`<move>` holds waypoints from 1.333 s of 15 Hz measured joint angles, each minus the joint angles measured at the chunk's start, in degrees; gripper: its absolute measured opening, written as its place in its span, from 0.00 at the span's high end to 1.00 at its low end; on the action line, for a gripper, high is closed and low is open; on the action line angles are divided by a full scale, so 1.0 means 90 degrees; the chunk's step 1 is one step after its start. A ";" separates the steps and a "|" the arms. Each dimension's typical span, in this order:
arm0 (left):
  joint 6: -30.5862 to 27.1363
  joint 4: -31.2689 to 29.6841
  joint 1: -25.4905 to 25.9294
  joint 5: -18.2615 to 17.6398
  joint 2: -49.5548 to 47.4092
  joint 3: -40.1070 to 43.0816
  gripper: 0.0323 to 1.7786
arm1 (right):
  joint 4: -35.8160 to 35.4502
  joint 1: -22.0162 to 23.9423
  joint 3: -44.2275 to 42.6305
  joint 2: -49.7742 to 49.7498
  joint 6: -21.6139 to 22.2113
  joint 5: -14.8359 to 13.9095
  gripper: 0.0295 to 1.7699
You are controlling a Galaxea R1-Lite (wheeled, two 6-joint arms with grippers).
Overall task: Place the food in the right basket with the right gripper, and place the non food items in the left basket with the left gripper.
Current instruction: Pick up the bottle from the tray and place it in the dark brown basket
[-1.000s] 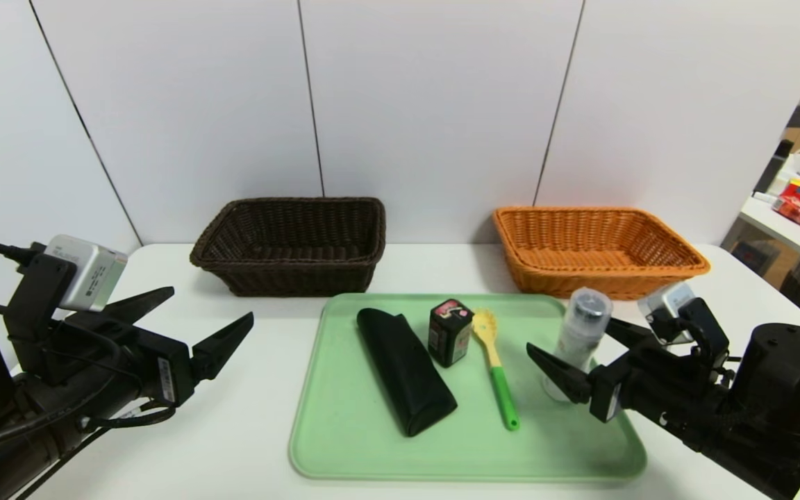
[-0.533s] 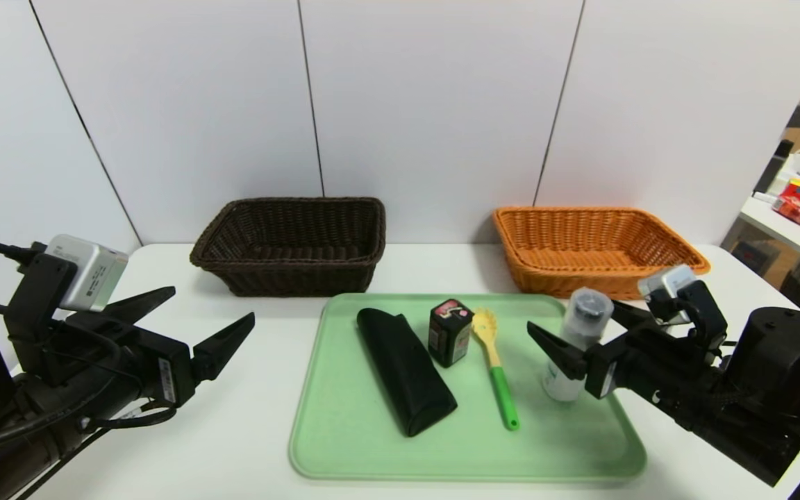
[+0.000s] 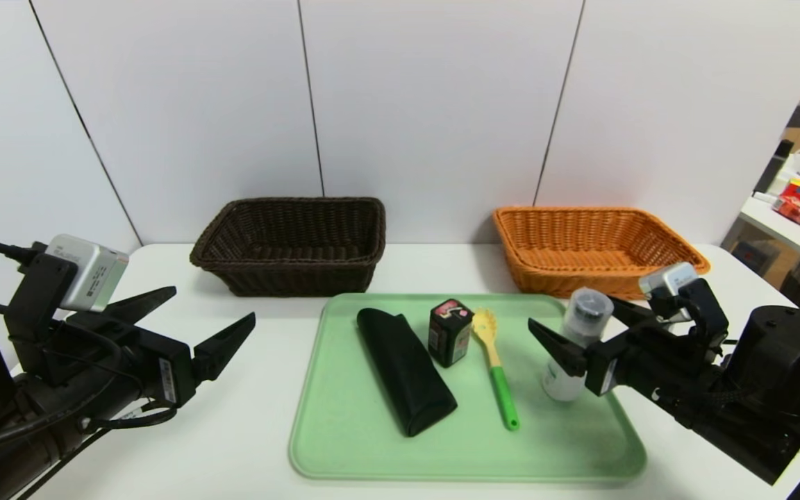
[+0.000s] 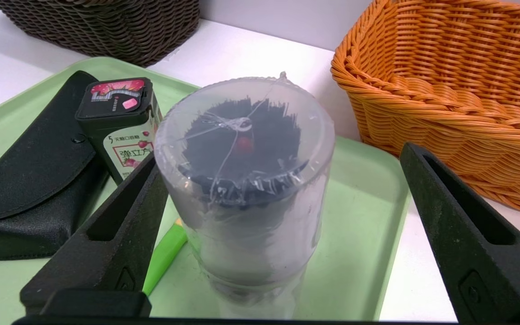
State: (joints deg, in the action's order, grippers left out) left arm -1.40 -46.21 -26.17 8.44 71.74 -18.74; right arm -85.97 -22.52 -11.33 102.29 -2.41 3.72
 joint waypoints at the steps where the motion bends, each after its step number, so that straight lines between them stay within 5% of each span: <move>1: 0.0000 0.0000 0.0000 0.0003 0.0000 0.0000 0.05 | -0.0003 0.0000 -0.0019 0.0000 -0.0001 0.0000 0.04; 7: 0.0003 0.0000 -0.0014 0.0000 0.0000 -0.0005 0.05 | 0.0019 0.0004 -0.0150 0.0030 -0.0028 -0.0087 0.04; 14: 0.0000 0.0000 -0.0022 0.0000 0.0000 -0.0005 0.05 | 0.0009 -0.0046 -0.0068 0.0070 -0.0074 -0.0087 0.56; 20: 0.0000 -0.0001 -0.0022 0.0000 0.0000 -0.0016 0.05 | -0.0005 -0.0098 -0.0003 0.0064 -0.0083 -0.0089 0.60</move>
State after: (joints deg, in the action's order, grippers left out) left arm -1.40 -46.23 -26.37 8.44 71.74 -18.88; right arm -86.02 -23.39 -11.35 102.86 -3.16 2.91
